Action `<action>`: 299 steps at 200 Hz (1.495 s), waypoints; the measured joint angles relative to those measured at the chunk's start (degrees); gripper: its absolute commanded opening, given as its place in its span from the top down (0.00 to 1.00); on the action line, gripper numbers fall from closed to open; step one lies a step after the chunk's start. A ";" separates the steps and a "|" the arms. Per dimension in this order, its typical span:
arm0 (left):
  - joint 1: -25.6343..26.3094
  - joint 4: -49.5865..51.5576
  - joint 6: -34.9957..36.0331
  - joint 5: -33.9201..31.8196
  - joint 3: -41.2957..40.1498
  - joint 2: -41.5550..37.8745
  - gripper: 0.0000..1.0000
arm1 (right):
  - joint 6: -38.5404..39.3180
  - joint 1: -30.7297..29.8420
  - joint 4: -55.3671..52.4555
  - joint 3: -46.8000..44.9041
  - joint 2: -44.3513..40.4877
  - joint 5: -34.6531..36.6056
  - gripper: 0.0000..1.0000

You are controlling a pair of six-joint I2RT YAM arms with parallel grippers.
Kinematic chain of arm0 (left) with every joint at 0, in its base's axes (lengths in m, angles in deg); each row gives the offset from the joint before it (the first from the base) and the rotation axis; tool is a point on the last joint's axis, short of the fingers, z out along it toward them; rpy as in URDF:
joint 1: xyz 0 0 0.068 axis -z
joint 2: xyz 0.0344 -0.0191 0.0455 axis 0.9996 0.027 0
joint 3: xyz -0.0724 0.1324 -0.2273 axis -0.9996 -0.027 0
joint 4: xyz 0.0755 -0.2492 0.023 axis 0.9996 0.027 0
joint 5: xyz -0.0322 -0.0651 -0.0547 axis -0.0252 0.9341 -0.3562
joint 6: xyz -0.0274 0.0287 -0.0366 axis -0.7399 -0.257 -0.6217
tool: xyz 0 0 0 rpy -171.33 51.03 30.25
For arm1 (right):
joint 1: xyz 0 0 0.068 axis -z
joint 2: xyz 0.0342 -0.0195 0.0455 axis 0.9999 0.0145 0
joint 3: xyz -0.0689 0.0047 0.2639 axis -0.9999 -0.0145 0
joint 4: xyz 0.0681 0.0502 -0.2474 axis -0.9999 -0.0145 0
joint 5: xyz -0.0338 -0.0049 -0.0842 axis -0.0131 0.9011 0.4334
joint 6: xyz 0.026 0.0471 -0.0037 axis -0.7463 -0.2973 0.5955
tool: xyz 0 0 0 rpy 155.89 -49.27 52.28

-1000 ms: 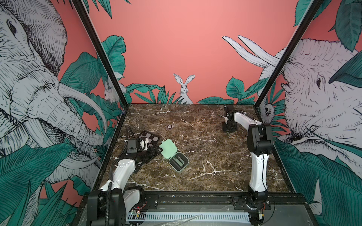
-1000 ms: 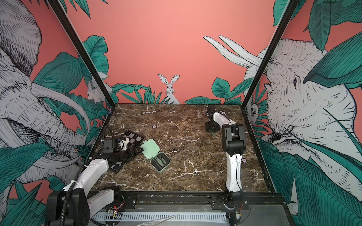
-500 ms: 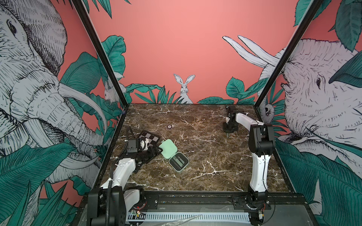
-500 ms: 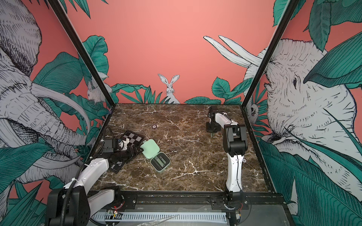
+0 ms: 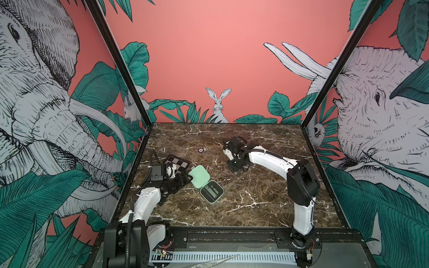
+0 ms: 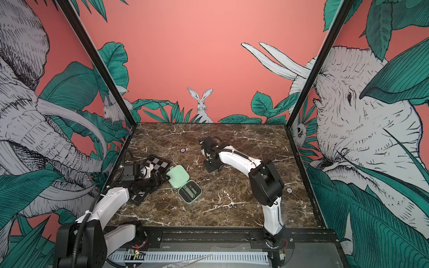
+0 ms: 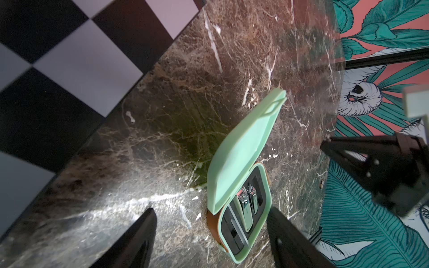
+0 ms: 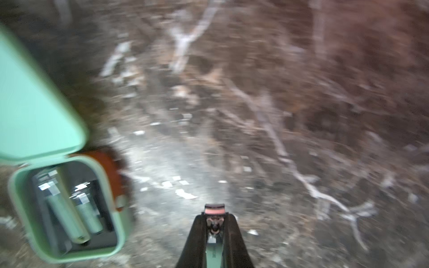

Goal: Organize nail clipper sets
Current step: Place the nail clipper in the storage box.

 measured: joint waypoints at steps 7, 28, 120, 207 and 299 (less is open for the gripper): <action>0.00 0.00 0.00 0.02 0.00 0.00 0.23 | 0.61 -2.32 -0.39 0.90 0.37 -0.50 0.91; 0.00 -0.02 -0.02 0.00 0.00 0.00 0.23 | 2.08 -6.75 -1.33 3.02 1.86 -1.53 0.91; 0.00 0.00 -0.02 -1.46 -0.33 -2.40 0.23 | 3.67 -10.34 -3.63 8.28 10.78 -2.82 0.90; 0.00 0.00 -0.02 -1.53 -0.33 -2.40 0.23 | 2.32 -12.22 -2.99 9.18 11.69 -2.58 0.91; 0.00 0.00 0.00 -1.46 -0.35 -2.40 0.23 | 0.59 -12.22 -0.68 7.17 11.67 -0.96 0.90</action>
